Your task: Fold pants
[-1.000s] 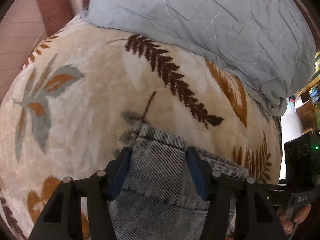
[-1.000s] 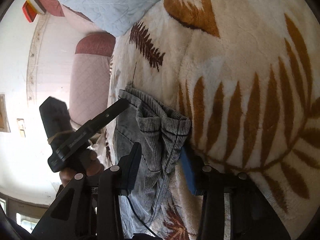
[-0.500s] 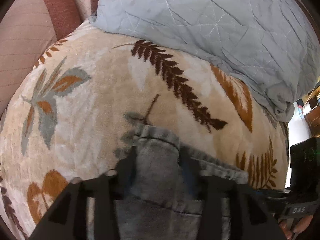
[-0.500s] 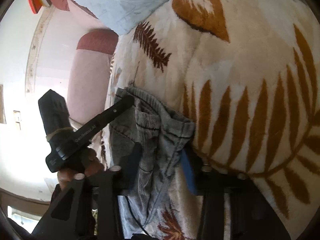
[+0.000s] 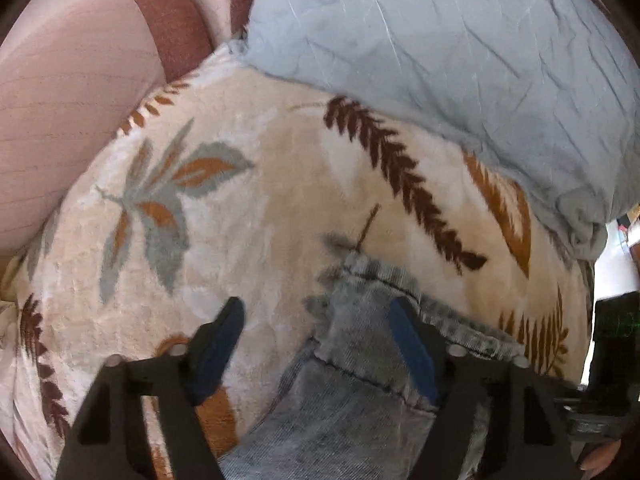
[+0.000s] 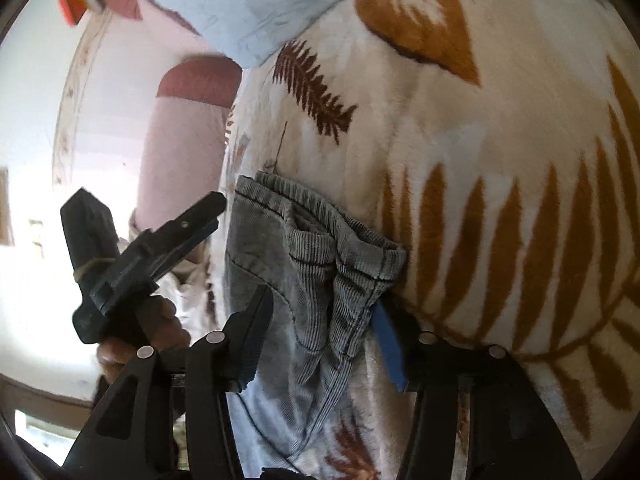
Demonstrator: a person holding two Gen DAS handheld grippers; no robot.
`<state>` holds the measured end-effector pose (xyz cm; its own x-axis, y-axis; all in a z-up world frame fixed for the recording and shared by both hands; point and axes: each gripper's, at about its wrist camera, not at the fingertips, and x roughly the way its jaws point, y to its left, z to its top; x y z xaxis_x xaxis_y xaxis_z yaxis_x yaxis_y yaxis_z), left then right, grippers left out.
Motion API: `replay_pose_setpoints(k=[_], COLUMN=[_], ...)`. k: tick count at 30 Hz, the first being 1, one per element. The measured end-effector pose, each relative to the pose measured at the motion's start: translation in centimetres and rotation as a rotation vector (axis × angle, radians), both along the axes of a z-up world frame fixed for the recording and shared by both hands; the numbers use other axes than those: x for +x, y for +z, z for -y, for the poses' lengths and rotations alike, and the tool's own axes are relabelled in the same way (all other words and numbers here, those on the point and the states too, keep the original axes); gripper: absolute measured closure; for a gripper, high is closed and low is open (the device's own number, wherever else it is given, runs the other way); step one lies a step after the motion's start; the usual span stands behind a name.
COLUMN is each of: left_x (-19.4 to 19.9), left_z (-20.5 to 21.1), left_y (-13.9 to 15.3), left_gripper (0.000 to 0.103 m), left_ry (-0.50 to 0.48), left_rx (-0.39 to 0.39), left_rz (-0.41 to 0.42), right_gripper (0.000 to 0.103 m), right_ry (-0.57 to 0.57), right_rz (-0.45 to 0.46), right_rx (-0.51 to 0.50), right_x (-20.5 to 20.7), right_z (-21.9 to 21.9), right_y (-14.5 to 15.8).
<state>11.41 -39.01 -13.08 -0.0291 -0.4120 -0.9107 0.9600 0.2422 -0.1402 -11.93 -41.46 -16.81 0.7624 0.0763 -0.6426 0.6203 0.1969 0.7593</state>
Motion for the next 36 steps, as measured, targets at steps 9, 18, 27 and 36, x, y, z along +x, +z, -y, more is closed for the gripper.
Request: replay_pose_setpoints(k=[9,18,27,36], left_x=[-1.9,-2.5,-2.8,-1.1], left_z=[1.2,1.2,-0.3,-6.1], left_y=[-1.3,-1.7,-0.2,5.6], left_gripper=[0.067,0.076,0.089,0.089], left_ry=[-0.076,-0.074,-0.038,0.071], left_rx=[0.030,0.004,-0.073,-0.267], left_rz=[-0.019,-0.010,0.016,-0.038], right_gripper=[0.089,0.090,0.090,0.090], right_ry=[0.026,0.019,-0.001,0.040], right_rz=[-0.009,-0.023,0.034,0.113], right_rx=[-0.011,0.006,-0.017,-0.139], right_x=[-0.7,-1.0,-1.6,-1.3], right_z=[-0.2,-0.2,-0.6,-2.6], right_y=[0.1,-0.3,0.9,4.6])
